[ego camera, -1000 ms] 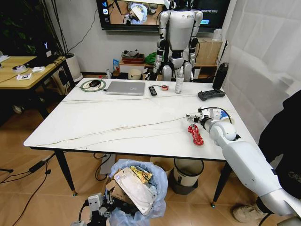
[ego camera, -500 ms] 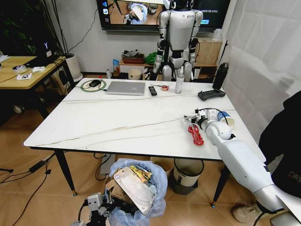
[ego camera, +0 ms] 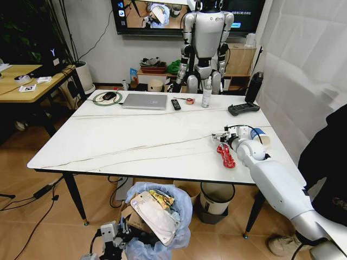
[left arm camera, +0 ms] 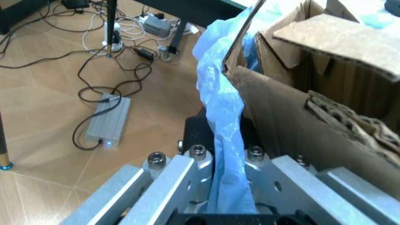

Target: Pick up the trash bin and place the trash from the table into it.

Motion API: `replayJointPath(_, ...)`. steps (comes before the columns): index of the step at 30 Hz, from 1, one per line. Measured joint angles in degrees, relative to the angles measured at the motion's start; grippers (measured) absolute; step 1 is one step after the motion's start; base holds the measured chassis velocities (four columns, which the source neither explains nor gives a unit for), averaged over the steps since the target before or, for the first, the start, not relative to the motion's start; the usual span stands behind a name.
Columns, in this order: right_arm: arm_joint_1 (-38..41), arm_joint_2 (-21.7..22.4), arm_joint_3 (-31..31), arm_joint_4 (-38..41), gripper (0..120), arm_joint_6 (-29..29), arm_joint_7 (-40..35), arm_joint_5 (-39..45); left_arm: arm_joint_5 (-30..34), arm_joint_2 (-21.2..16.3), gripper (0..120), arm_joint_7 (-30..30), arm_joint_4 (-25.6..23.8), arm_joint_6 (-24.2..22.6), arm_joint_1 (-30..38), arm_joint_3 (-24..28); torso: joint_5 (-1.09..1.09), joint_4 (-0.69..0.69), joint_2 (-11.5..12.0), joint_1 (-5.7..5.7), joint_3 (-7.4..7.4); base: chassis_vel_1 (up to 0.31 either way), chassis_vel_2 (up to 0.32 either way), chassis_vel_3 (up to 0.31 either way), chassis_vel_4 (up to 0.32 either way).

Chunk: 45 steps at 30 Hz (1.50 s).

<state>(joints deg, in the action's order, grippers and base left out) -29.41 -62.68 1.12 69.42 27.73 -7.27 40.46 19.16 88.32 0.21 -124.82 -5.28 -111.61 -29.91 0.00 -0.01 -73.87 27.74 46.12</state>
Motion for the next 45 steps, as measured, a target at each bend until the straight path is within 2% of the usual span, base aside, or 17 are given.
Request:
replayJointPath(6, 0.13, -0.26, -0.05, -0.6, 100, -0.17, 0.2, -0.16, 0.22, -0.12, 0, -0.02, 0.07, -0.09, 0.11, -0.2, 0.0, 0.0, 0.0, 0.0, 0.0, 0.0, 0.0, 0.0, 0.0)
replayJointPath(10, 0.13, -0.25, -0.05, -0.71, 91, -0.21, 0.34, -0.14, 0.33, -0.13, 0, -0.06, 0.17, -0.25, 0.35, -0.17, 0.0, 0.0, 0.0, 0.0, 0.0, 0.0, 0.0, 0.0, 0.0)
replayJointPath(14, 0.12, 0.12, -0.01, -0.75, 74, -0.27, 0.49, 0.06, 0.45, -0.19, 0, -0.09, 0.37, -0.35, 0.51, -0.09, 0.0, 0.0, 0.0, 0.0, 0.0, 0.0, 0.0, 0.0, 0.0)
replayJointPath(18, 0.02, 0.32, 0.0, -0.74, 64, -0.32, 0.61, 0.11, 0.5, -0.23, 0, -0.11, 0.48, -0.37, 0.58, -0.07, 0.0, 0.0, 0.0, 0.0, 0.0, 0.0, 0.0, 0.0, 0.0)
replayJointPath(22, -0.09, 0.62, -0.17, -0.49, 44, -0.34, 0.65, 0.18, 0.62, -0.27, 0, -0.13, 0.51, -0.43, 0.66, -0.06, 0.0, 0.0, 0.0, 0.0, 0.0, 0.0, 0.0, 0.0, 0.0)
replayJointPath(24, -0.09, 0.71, -0.26, -0.41, 43, -0.34, 0.66, 0.19, 0.63, -0.27, 0, -0.13, 0.51, -0.43, 0.67, -0.06, 0.0, 0.0, 0.0, 0.0, 0.0, 0.0, 0.0, 0.0, 0.0)
replayJointPath(26, -0.11, 0.82, -0.36, -0.26, 32, -0.28, 0.67, 0.22, 0.65, -0.29, 0, -0.14, 0.51, -0.44, 0.67, -0.05, 0.0, 0.0, 0.0, 0.0, 0.0, 0.0, 0.0, 0.0, 0.0)
replayJointPath(27, -0.11, 0.85, -0.38, -0.22, 32, -0.26, 0.67, 0.22, 0.66, -0.3, 0, -0.15, 0.51, -0.44, 0.67, -0.05, 0.0, 0.0, 0.0, 0.0, 0.0, 0.0, 0.0, 0.0, 0.0)
replayJointPath(30, -0.2, 1.11, -0.58, 0.12, 16, -0.15, 0.68, 0.27, 0.68, -0.34, 0, -0.16, 0.45, -0.44, 0.66, -0.05, 0.0, 0.0, 0.0, 0.0, 0.0, 0.0, 0.0, 0.0, 0.0)
replayJointPath(32, -0.2, 1.12, -0.58, 0.14, 16, -0.14, 0.69, 0.27, 0.68, -0.34, 0, -0.16, 0.44, -0.44, 0.66, -0.05, 0.0, 0.0, 0.0, 0.0, 0.0, 0.0, 0.0, 0.0, 0.0)
replayJointPath(33, -0.24, 1.22, -0.62, 0.31, 8, -0.05, 0.69, 0.33, 0.69, -0.37, 0, -0.16, 0.4, -0.44, 0.64, -0.05, 0.0, 0.0, 0.0, 0.0, 0.0, 0.0, 0.0, 0.0, 0.0)
replayJointPath(35, -0.27, 1.39, -0.64, 0.62, 0, 0.09, 0.71, 0.55, 0.69, -0.42, 0, -0.16, 0.38, -0.44, 0.62, -0.03, 0.01, 0.0, 0.0, 0.0, 0.0, 0.0, 0.0, 0.0, 0.0)
replayJointPath(45, -0.35, 2.57, -0.03, 2.99, 0, -0.15, 0.69, 3.15, 0.7, -0.53, 0, -0.16, 0.44, -0.44, 0.78, 0.28, 0.01, 0.0, 0.0, 0.01, 0.0, 0.0, 0.0, 0.0, 0.0)
